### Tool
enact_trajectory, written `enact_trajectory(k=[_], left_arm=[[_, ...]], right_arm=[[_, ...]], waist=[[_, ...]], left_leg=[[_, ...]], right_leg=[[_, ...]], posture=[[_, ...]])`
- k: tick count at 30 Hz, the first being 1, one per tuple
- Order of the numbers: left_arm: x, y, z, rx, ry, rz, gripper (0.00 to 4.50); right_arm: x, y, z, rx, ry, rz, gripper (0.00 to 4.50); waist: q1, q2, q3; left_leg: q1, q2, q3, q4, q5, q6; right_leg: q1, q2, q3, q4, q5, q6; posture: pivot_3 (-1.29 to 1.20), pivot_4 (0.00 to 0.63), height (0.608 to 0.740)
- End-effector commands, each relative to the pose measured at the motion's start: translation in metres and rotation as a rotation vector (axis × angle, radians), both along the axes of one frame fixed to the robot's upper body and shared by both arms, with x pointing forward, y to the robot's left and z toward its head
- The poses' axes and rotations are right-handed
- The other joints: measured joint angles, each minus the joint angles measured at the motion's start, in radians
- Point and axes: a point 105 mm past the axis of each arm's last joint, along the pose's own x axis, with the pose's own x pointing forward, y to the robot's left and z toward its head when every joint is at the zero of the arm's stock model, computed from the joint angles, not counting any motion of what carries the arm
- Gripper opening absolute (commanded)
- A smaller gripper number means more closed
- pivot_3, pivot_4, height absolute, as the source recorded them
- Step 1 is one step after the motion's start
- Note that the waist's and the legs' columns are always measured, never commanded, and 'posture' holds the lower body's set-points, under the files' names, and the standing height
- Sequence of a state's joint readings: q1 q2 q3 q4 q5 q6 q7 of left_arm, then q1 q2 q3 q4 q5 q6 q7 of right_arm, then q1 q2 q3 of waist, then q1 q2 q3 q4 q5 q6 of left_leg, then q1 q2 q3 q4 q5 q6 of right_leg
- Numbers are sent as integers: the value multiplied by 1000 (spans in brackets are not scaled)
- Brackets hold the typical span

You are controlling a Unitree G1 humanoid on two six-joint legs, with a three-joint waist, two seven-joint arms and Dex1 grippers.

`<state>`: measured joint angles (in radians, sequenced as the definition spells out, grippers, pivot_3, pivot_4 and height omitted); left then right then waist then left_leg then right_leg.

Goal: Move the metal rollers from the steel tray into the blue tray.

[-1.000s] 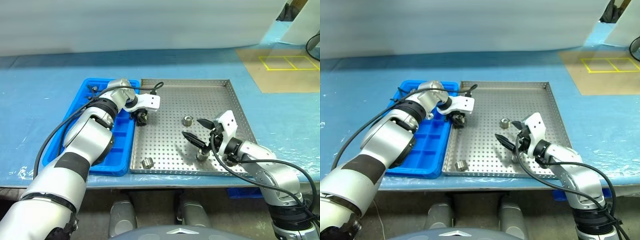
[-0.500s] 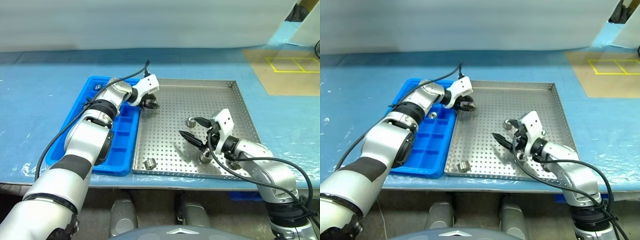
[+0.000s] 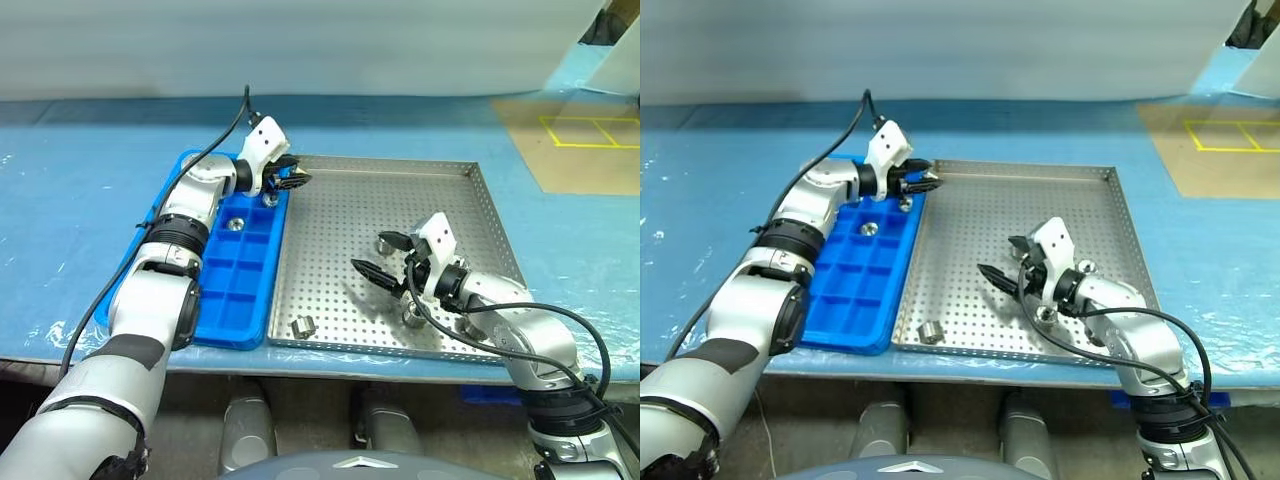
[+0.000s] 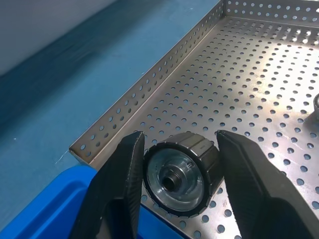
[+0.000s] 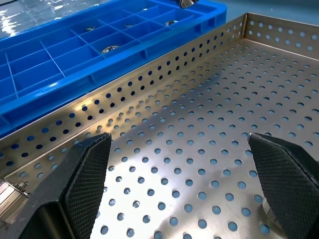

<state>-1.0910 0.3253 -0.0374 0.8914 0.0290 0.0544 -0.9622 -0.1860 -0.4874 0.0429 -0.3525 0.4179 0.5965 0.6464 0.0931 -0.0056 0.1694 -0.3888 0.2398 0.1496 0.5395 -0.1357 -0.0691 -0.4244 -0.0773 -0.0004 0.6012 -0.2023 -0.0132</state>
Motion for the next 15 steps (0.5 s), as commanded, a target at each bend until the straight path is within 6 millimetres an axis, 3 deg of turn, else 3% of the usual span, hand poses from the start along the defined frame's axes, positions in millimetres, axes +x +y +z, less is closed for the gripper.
enact_trajectory(k=[1,4,8,15], left_arm=[[4,9,39,-75,-134,55,1920],[9,21,56,-161,-207,150,1920],[11,38,64,-258,-242,257,1920],[-12,53,45,-332,-263,348,1920]], right_arm=[[1,3,9,9,-45,21,4500],[0,6,7,10,-43,26,4500],[1,8,6,12,-43,35,4500],[5,13,10,13,-74,71,4500]], waist=[[3,0,0],[4,0,0],[3,0,0],[2,0,0]], left_leg=[[0,0,0,0,0,0],[-1,0,0,0,1,-2],[-2,0,0,0,2,-3],[-2,1,0,-1,2,-3]], right_leg=[[0,0,0,0,0,0],[0,0,0,0,0,0],[-1,0,0,0,0,0],[-2,0,0,0,0,0]], posture=[[-49,150,740],[-42,150,740],[-31,150,740],[8,150,740]])
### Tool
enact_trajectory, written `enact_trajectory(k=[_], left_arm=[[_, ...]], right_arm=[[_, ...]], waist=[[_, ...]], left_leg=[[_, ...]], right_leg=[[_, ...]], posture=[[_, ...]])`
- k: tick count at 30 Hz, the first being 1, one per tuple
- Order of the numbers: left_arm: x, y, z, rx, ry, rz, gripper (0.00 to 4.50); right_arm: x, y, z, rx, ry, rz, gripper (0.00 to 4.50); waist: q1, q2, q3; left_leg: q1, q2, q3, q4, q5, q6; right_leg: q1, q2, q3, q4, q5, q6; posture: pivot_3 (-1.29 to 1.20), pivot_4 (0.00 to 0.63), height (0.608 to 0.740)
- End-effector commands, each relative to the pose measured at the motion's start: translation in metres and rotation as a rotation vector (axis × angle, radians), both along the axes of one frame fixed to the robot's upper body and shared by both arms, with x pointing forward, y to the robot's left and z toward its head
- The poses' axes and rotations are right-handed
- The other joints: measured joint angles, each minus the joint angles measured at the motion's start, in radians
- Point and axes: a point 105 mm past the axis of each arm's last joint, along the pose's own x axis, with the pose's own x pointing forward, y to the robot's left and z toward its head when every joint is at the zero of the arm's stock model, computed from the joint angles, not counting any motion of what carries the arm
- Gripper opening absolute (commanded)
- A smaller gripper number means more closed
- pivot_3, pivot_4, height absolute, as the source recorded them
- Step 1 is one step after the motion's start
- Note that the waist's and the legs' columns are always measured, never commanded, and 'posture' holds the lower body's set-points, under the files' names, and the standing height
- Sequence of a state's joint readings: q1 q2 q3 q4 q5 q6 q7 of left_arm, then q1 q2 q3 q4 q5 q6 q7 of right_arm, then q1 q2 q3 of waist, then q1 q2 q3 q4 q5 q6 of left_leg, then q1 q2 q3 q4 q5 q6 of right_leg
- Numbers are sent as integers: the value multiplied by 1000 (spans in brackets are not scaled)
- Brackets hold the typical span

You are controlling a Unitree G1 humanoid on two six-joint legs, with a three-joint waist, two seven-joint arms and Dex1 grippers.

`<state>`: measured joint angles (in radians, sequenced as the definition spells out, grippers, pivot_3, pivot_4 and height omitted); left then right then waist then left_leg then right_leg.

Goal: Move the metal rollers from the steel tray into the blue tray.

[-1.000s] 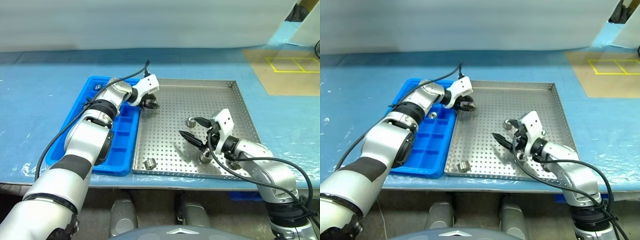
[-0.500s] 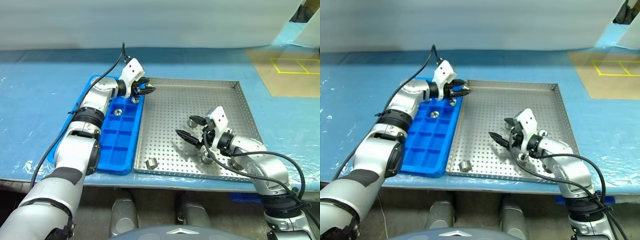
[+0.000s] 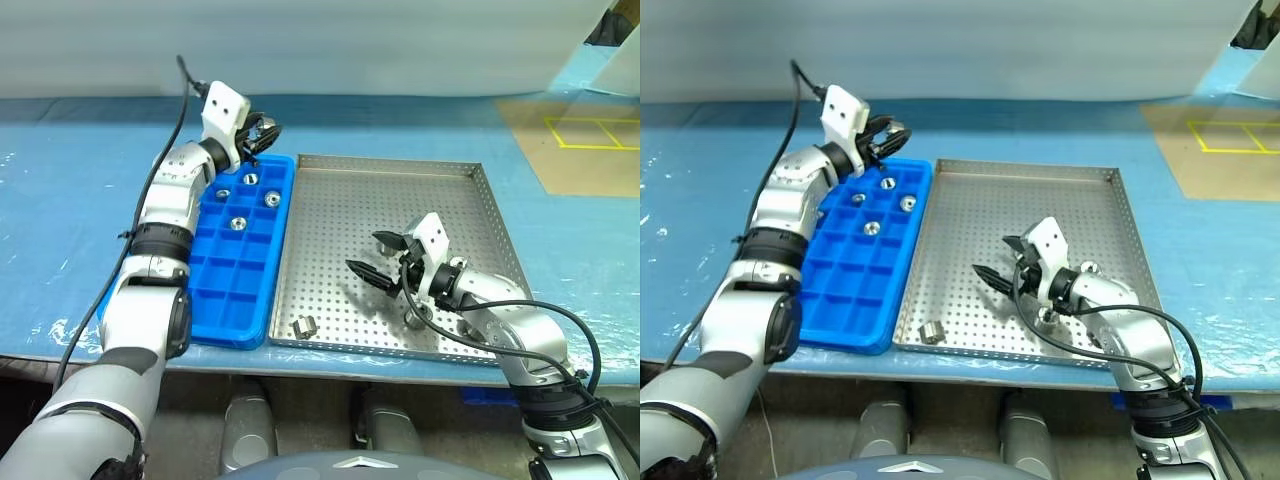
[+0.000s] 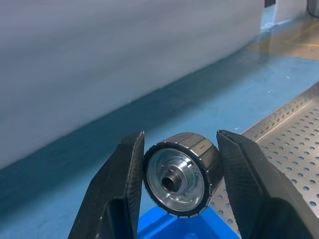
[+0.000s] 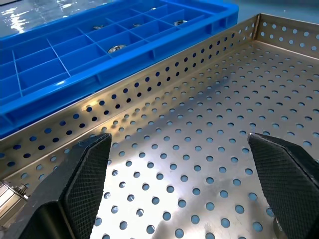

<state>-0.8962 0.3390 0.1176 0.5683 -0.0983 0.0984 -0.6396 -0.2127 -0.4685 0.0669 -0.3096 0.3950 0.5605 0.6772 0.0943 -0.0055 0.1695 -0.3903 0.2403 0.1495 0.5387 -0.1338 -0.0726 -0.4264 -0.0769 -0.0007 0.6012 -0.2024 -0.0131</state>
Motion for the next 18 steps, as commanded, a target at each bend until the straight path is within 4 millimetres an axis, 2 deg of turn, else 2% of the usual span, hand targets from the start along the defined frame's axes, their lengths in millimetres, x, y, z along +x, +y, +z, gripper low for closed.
enact_trajectory(k=[1,3,6,11,15,18], left_arm=[[-19,2,10,-48,-72,26,1920],[-29,5,3,-68,-67,53,1920],[-45,21,-10,-100,-69,189,1920],[-72,35,-19,-130,-96,333,1920],[-85,54,-22,-132,-132,502,1920],[-95,73,-35,-127,-107,675,1920]], right_arm=[[3,7,12,9,-67,39,4500],[5,7,13,10,-71,43,4500],[8,9,13,3,-80,61,4500],[11,9,13,-5,-85,83,4500],[12,11,13,-14,-79,112,4500],[15,13,13,-26,-77,141,4500]], waist=[[2,0,0],[3,0,0],[4,0,0],[4,0,0],[6,0,0],[8,0,0]], left_leg=[[0,0,0,0,0,0],[-4,0,0,0,0,0],[-13,0,-1,3,0,0],[-14,1,-1,3,0,0],[-13,1,-1,3,-1,2],[-13,1,-1,4,-1,2]], right_leg=[[-1,0,0,0,0,0],[-3,0,0,1,0,0],[-12,0,-1,4,0,0],[-13,0,-1,4,0,0],[-13,0,-1,4,0,0],[-13,0,-1,4,0,0]], posture=[[21,150,740],[30,150,740],[62,150,740],[104,150,740],[137,150,740],[163,150,740]])
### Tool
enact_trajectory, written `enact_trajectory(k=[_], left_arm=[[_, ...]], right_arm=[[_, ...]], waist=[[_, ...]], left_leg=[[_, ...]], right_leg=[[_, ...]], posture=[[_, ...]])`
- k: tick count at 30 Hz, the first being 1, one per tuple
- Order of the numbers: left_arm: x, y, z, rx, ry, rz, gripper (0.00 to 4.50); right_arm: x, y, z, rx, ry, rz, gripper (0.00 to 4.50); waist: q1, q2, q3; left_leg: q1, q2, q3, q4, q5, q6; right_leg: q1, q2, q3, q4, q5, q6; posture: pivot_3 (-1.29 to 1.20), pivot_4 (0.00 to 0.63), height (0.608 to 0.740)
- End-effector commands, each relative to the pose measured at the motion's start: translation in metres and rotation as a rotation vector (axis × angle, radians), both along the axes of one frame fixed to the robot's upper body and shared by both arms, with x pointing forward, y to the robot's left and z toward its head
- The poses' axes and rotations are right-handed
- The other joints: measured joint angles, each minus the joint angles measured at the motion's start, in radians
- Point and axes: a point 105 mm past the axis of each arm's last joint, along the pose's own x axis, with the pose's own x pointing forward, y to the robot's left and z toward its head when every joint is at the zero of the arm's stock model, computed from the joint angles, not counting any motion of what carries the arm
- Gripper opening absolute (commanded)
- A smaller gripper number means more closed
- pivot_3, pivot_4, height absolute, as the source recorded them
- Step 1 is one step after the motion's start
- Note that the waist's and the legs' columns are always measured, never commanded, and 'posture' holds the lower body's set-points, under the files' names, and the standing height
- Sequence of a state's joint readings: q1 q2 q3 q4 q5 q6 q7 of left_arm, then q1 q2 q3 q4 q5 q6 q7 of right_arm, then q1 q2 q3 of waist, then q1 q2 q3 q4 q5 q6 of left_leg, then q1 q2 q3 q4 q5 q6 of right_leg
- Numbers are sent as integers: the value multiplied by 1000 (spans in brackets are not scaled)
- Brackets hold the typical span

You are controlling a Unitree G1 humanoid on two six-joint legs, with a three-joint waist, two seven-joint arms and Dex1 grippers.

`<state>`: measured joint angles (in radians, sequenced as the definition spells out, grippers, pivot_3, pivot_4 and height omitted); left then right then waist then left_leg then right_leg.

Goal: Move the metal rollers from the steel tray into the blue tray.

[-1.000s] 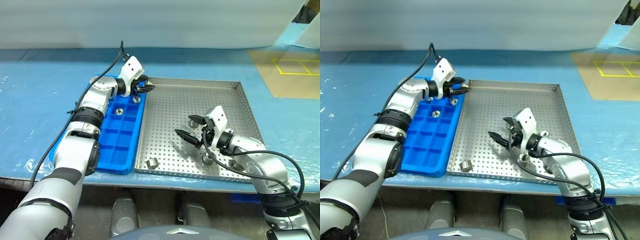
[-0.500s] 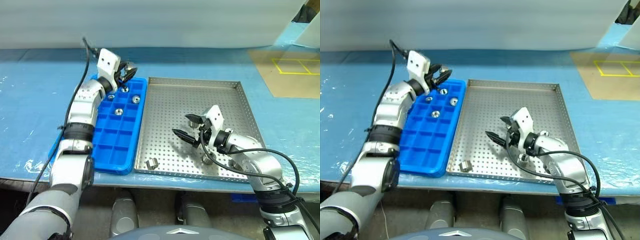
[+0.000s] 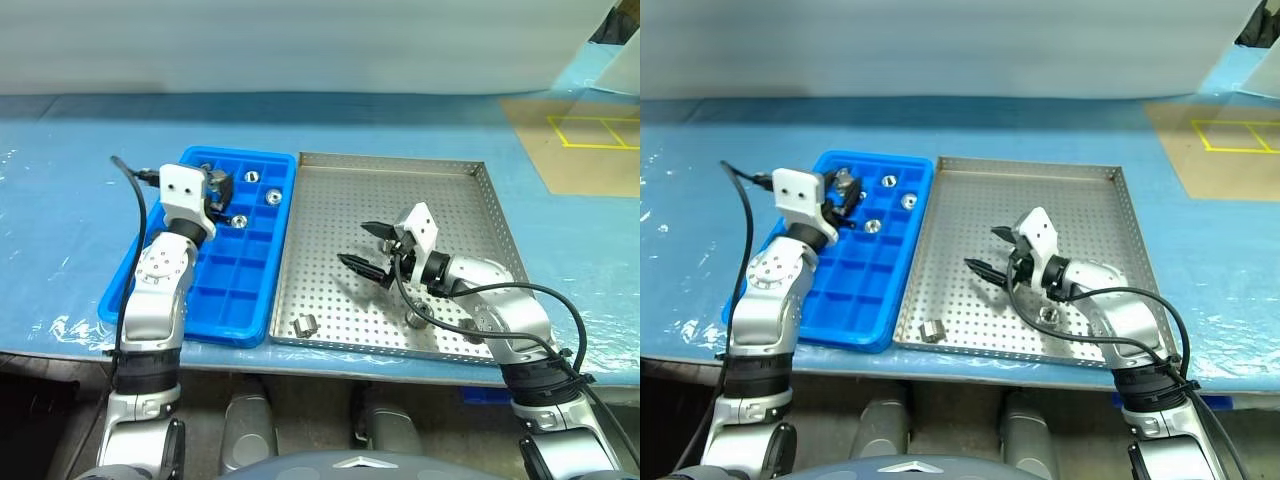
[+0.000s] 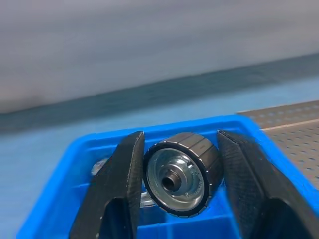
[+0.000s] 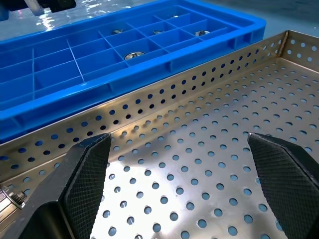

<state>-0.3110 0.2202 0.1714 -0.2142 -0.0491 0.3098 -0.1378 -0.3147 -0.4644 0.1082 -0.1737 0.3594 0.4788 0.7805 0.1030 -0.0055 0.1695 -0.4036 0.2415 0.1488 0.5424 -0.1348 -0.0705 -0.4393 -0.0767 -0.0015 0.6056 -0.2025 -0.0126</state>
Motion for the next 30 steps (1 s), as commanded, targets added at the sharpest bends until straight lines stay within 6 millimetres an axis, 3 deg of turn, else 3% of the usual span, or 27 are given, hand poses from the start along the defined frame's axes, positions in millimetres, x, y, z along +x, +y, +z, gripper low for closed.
enact_trajectory(k=[1,11,15,30], left_arm=[[-17,23,4,5,-23,201,1920],[-51,48,-13,35,24,551,1920],[-61,49,-21,2,61,616,1920],[-69,37,-48,-101,206,560,1920]], right_arm=[[3,4,10,-9,-46,49,4500],[7,9,9,-15,-41,88,4500],[8,13,11,-11,-46,107,4500],[7,11,11,-18,-45,118,4500]], waist=[[-1,0,0],[13,0,0],[25,0,0],[49,0,0]], left_leg=[[0,0,0,0,0,0],[-2,0,-1,1,-1,1],[-2,0,-1,2,-1,2],[-3,0,-1,2,-1,2]], right_leg=[[0,0,0,0,0,0],[0,0,-1,-1,0,0],[-1,0,-1,-1,0,1],[-1,0,-1,-1,0,1]], posture=[[173,150,740],[211,150,740],[225,150,740],[220,150,740]])
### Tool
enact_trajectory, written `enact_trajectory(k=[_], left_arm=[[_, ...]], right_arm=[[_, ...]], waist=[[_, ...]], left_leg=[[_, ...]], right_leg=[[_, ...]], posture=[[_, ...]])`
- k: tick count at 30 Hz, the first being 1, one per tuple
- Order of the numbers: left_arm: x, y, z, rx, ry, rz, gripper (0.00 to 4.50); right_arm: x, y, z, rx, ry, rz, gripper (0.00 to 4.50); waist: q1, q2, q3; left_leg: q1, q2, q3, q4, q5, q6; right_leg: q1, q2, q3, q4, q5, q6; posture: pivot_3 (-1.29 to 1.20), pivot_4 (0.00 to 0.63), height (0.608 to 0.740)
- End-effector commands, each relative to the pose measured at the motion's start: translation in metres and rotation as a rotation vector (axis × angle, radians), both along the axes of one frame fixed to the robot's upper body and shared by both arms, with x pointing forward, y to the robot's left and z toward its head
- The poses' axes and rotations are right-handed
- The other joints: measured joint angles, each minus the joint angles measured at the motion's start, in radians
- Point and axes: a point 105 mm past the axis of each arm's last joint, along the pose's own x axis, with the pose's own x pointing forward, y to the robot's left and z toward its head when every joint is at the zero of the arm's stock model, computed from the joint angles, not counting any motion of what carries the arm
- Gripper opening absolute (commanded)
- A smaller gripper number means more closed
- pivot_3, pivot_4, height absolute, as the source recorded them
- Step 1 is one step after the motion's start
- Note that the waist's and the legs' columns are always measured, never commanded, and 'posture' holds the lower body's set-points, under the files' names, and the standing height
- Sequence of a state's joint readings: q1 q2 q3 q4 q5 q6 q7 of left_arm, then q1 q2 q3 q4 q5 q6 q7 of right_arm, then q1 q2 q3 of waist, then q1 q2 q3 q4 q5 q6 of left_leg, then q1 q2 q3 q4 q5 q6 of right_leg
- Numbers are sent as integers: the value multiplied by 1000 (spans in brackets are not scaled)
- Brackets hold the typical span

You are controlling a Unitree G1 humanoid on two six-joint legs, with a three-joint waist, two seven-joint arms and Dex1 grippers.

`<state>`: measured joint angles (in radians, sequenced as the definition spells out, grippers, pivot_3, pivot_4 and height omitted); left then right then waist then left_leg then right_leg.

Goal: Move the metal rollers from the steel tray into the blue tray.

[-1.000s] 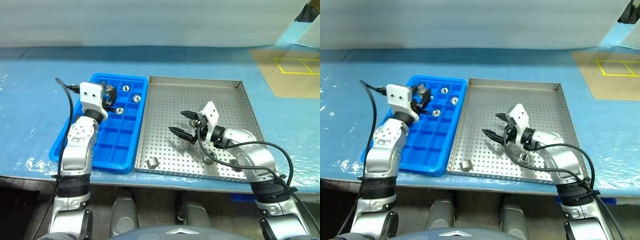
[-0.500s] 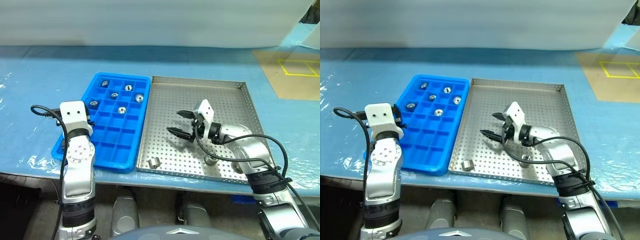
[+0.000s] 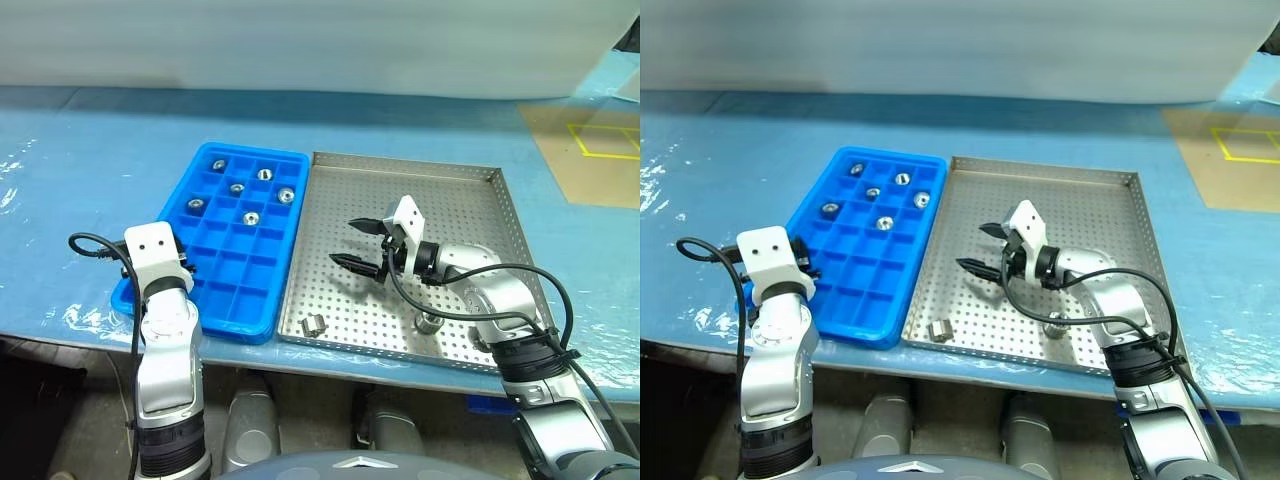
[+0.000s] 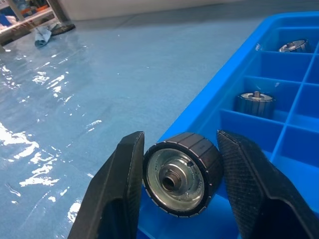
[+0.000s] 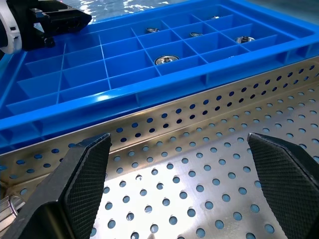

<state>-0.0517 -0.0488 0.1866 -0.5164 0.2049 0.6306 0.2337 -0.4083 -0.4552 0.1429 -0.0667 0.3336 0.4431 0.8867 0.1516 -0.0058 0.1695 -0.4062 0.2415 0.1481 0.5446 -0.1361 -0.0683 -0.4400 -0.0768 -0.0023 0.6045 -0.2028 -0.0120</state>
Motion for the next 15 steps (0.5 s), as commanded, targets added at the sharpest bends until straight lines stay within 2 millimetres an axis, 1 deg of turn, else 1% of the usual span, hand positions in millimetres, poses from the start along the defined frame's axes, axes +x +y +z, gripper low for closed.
enact_trajectory(k=[1,4,6,9,10,12,15], left_arm=[[-5,0,11,0,-37,3,1920],[-7,1,8,-3,-16,12,1920],[-9,2,3,-11,8,20,2659],[-10,2,2,-18,19,21,3532],[-9,1,2,-25,16,9,3920],[-3,-15,2,-51,-1,-105,4467],[1,-35,3,-50,-13,-234,4467]], right_arm=[[-1,0,8,5,-42,10,4500],[-2,0,7,5,-40,11,4500],[-2,1,7,2,-42,12,4500],[-2,2,7,5,-43,12,4500],[-2,2,7,5,-44,12,4500],[-2,2,8,8,-44,9,4500],[-2,2,8,11,-45,4,4500]], waist=[[0,0,0],[0,0,0],[0,0,0],[0,0,0],[0,0,0],[0,0,0],[1,0,0]], left_leg=[[0,0,0,0,0,0],[0,0,0,0,0,0],[0,0,0,0,0,0],[0,0,0,0,0,0],[0,0,0,0,0,0],[0,0,0,0,0,0],[0,0,0,0,0,0]], right_leg=[[0,0,0,0,0,0],[0,0,0,0,0,0],[0,0,0,0,0,0],[0,0,0,0,0,0],[0,0,0,0,0,0],[0,0,0,0,0,0],[0,0,0,0,0,0]], posture=[[220,150,740],[220,150,740],[219,150,740],[218,150,740],[218,150,740],[212,150,740],[205,150,740]])
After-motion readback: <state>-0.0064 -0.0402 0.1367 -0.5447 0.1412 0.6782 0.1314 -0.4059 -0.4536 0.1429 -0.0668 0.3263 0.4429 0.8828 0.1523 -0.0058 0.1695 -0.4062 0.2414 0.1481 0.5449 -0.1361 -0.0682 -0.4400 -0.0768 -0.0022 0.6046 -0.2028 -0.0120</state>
